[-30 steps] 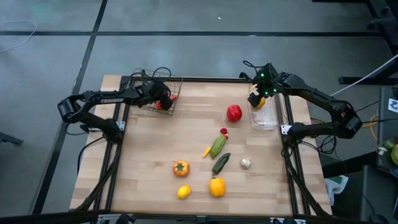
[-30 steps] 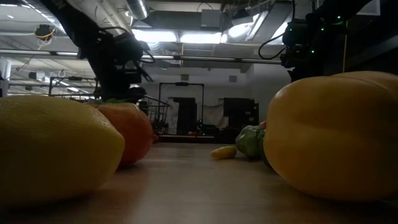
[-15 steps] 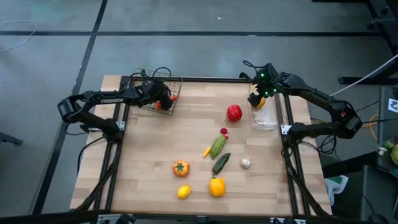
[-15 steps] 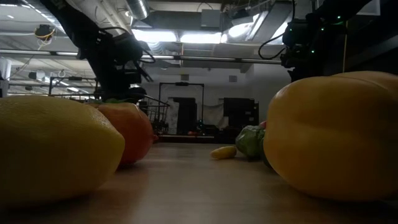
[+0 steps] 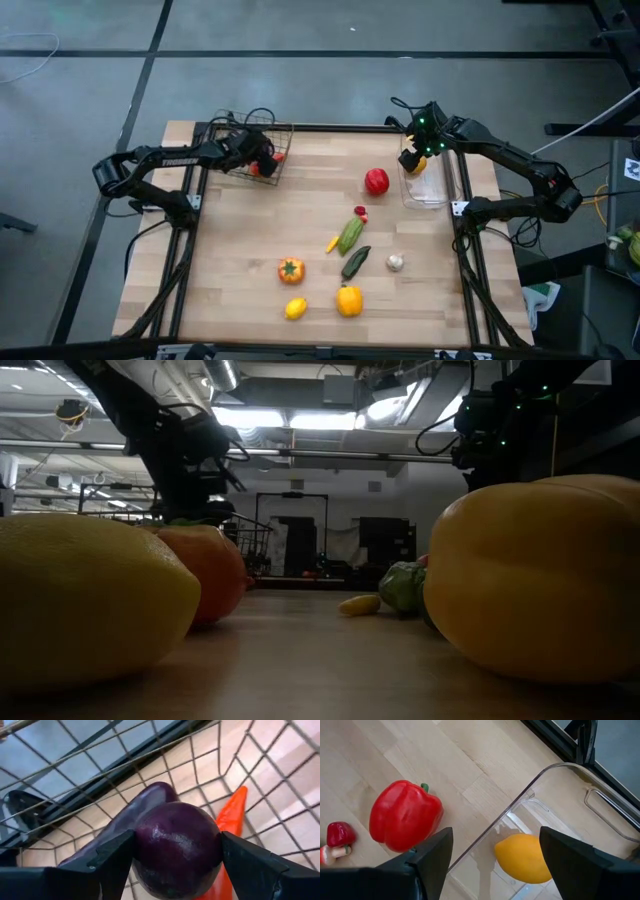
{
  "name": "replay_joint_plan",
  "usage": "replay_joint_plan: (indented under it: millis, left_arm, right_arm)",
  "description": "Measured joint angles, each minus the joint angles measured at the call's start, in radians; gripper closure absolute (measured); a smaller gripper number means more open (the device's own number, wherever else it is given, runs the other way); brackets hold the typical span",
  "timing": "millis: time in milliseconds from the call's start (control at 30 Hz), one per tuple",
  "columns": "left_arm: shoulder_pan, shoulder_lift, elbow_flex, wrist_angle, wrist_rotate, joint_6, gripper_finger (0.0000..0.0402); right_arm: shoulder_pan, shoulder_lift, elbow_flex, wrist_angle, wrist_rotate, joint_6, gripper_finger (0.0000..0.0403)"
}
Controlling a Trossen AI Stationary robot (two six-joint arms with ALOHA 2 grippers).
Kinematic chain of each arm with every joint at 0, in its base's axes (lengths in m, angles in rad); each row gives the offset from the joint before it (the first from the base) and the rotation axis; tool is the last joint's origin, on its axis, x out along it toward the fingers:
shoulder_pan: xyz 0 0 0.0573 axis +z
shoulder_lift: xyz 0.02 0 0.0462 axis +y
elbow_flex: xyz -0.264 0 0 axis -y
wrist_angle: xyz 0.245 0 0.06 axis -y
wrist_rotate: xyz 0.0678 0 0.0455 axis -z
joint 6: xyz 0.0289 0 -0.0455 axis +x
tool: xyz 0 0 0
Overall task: Sort produce into baskets
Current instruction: Put the violet onion into the silver wire basket, then put the orange tomato into the transparent bin
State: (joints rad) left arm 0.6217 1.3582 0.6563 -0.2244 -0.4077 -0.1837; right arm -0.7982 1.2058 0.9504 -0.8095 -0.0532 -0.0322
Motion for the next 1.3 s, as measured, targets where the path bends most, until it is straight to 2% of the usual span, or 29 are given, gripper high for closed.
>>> replay_joint_plan:
  millis: [167,300,467,633,767,900,967,1133,1300]
  left_arm:
    - [0.029,0.000,-0.001,0.031,0.034,-0.027,0.0109]
    - [0.062,0.000,-0.001,0.034,0.095,-0.048,0.0070]
    - [0.067,0.000,-0.001,0.037,0.109,-0.119,0.0030]
    - [0.059,-0.023,-0.001,0.091,0.111,-0.262,0.0021]
    - [0.045,-0.077,-0.001,0.177,0.116,-0.212,0.0021]
    - [0.007,-0.172,-0.001,0.265,0.120,-0.125,0.0020]
    - [-0.021,-0.225,-0.001,0.301,0.126,-0.134,0.0020]
    - [-0.127,-0.340,-0.001,0.308,0.134,-0.301,0.0020]
    - [-0.280,-0.389,-0.001,0.248,0.137,-0.477,0.0020]
  right_arm:
    - [-0.001,0.000,0.000,0.000,0.000,0.000,0.0107]
    - [-0.001,0.000,0.000,0.000,0.000,0.000,0.0107]
    - [-0.001,0.000,0.000,0.000,0.000,0.000,0.0107]
    - [0.000,0.000,0.000,0.000,0.000,0.000,0.0107]
    - [0.000,0.000,0.000,0.000,0.000,0.000,0.0107]
    - [-0.001,0.000,0.000,0.000,0.000,0.000,0.0107]
    - [-0.001,0.000,0.000,0.000,0.000,0.000,0.0107]
    - [-0.001,0.000,0.000,0.000,0.000,0.000,0.0107]
    - [-0.001,0.000,0.000,0.000,0.000,0.000,0.0107]
